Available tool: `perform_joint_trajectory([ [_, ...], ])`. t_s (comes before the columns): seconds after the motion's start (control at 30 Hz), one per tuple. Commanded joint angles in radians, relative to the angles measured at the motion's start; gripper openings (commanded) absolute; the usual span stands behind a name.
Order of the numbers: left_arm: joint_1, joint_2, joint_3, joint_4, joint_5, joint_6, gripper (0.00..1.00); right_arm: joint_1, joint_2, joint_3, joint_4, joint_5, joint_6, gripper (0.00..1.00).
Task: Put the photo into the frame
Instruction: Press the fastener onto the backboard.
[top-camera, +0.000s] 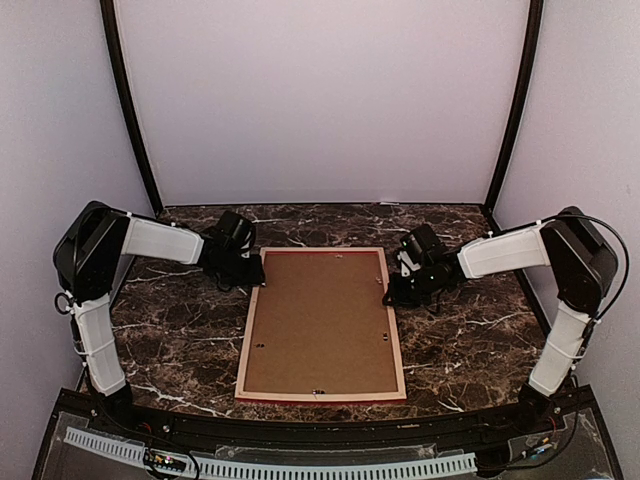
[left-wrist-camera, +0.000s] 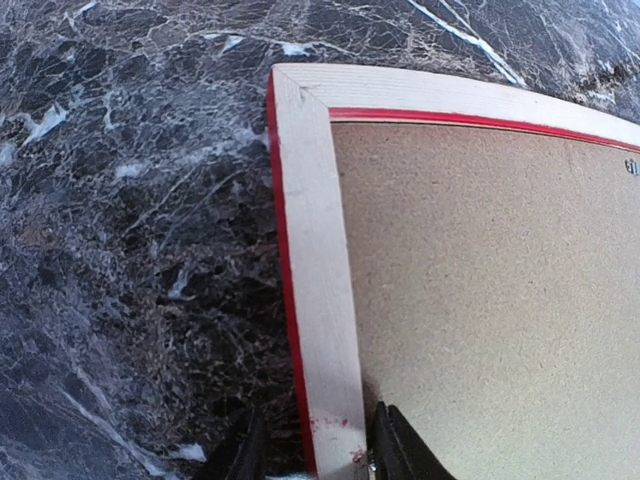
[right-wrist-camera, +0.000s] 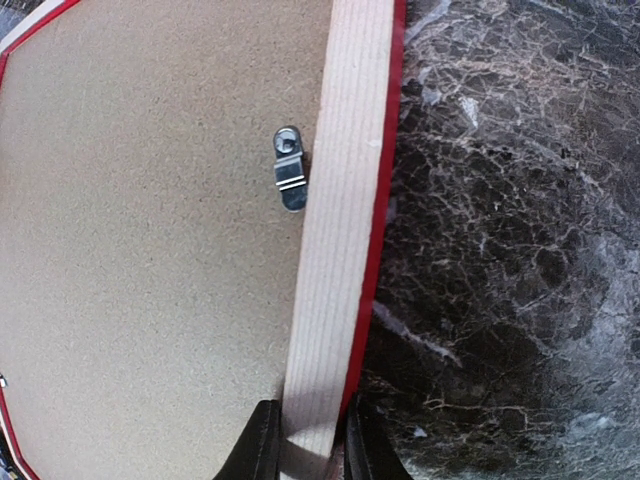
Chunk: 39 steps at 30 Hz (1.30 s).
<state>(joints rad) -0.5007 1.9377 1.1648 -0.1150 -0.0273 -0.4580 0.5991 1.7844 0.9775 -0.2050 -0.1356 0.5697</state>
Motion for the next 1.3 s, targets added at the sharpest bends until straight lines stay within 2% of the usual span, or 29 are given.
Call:
perform_joint_trajectory([
  [0.0,-0.009,0.031,-0.005,-0.162,-0.044,0.040,0.39,-0.002,0.062,-0.032,-0.044,-0.027,-0.046,0.18],
  [0.2,-0.009,0.026,0.018,-0.150,0.022,0.032,0.41,-0.002,0.064,-0.033,-0.042,-0.029,-0.047,0.18],
  [0.7,-0.009,0.062,0.013,-0.168,0.057,0.033,0.54,-0.001,0.070,-0.042,-0.029,-0.037,-0.045,0.18],
  [0.83,-0.009,0.065,0.015,-0.173,0.058,0.036,0.54,-0.001,0.070,-0.045,-0.028,-0.038,-0.044,0.18],
  [1.0,-0.009,0.069,0.013,-0.180,0.059,0.041,0.52,-0.001,0.072,-0.044,-0.026,-0.039,-0.044,0.17],
  [1.27,-0.009,0.059,-0.016,-0.184,0.063,0.041,0.40,-0.002,0.073,-0.046,-0.028,-0.038,-0.045,0.17],
])
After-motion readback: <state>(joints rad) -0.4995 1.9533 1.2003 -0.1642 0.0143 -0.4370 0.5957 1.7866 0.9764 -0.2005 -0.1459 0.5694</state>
